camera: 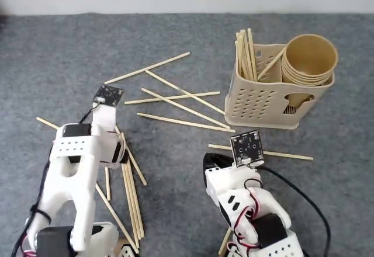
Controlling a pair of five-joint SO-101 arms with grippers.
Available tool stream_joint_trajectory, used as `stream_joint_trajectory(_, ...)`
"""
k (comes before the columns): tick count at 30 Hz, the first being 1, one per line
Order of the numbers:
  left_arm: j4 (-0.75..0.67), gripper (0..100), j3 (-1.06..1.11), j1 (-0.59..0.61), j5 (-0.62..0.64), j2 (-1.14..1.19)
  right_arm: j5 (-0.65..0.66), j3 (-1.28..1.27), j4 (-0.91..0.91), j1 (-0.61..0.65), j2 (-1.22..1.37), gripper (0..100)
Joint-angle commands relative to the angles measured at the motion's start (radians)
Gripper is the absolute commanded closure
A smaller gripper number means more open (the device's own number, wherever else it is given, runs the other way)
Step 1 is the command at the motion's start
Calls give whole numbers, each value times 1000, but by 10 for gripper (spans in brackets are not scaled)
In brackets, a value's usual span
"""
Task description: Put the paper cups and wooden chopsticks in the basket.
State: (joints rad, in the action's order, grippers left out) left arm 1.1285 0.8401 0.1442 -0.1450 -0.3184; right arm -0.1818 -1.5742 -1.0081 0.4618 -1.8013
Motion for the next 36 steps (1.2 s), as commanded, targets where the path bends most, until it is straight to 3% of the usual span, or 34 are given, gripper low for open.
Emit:
stream_joint_trajectory(1,-29,797,-94,72,21,6,-8,-8,21,-4,-13,990)
stream_joint_trajectory(7,-63,793,-154,189,41,11,-6,-9,21,-4,-13,990)
stream_joint_trajectory(19,-109,746,-166,190,64,29,-6,-8,21,-4,-13,990)
stream_joint_trajectory(32,-25,746,-644,210,68,655,-6,-9,21,-4,-13,990)
stream_joint_trajectory(36,75,746,-779,210,66,750,-6,-9,21,-4,-13,990)
